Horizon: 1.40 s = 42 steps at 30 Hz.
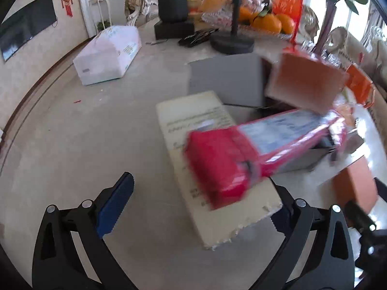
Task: Collect trash
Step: 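Grasp cream box with left tool while right tool grasps orange box, then drop cream box and orange box into the wastebasket, opening both tools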
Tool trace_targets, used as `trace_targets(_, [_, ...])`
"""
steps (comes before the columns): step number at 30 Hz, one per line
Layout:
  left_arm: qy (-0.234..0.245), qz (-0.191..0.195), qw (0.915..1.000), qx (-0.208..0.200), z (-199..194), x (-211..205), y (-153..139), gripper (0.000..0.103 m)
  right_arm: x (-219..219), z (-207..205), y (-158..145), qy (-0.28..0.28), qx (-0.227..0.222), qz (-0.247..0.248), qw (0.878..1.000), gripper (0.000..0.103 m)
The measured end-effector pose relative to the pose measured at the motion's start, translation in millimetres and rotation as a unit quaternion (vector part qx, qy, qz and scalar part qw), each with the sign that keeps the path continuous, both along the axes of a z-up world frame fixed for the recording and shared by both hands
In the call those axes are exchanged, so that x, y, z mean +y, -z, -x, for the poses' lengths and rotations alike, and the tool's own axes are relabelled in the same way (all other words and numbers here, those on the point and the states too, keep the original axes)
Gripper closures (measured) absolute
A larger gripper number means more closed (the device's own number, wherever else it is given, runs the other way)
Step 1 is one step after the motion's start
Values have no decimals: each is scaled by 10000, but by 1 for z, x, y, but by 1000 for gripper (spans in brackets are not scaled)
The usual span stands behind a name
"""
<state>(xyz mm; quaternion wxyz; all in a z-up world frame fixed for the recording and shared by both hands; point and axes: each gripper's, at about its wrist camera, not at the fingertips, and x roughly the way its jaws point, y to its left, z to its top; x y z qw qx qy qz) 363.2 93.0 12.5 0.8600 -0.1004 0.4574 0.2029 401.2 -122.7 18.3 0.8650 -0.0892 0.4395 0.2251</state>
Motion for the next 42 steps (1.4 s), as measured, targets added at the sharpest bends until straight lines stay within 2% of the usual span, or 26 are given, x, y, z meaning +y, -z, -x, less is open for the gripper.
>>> trace_targets(4, [104,260,9996,-20,1,15,-2,6,3,-3,4,8,95,134,9999,10])
trace_targets(9, [312,98,9994,64,-4,16,0,7,2,-2,5,14,87,146,9999,10])
trace_targets(11, [450,-63,9990,-8,-2,15,1,17,3,-1,4,-24,51,157,9999,13])
trace_targets(12, [538,-151,9984,-88,1,14,-2,37,4,1,3,-60,-6,168,9998,22])
trace_targets(13, [551,-194,9982,-127,3,15,-5,53,6,4,2,-103,-47,145,9998,35])
trace_targets(17, [926,6,9956,-113,10,22,-8,53,5,13,0,-34,-12,22,10000,35])
trace_targets(20, [1114,66,9937,-105,30,27,-9,53,2,31,-2,-132,97,-177,9997,35])
trace_targets(24, [1528,114,9882,-52,77,27,-14,53,-5,72,-4,-225,126,-258,9993,35])
trace_targets(27, [1798,335,9826,-312,121,22,-22,53,-15,105,-9,-227,158,-626,9977,35])
trace_targets(30, [2102,634,9727,-746,185,8,-36,53,-28,144,-20,-217,128,-1098,9936,35])
trace_targets(33, [2389,825,9628,-957,237,-11,-46,53,-44,189,-34,-253,71,-1549,9876,35])
trace_targets(35, [2645,951,9542,-1023,267,-25,-50,53,-52,222,-41,-320,37,-1683,9852,35])
trace_targets(38, [2941,1202,9438,-913,308,-45,-46,53,-61,266,-44,-399,128,-1787,9830,35])
trace_targets(42, [3283,1500,9314,-475,354,-73,-22,53,-70,319,-28,-361,675,-1904,9787,35])
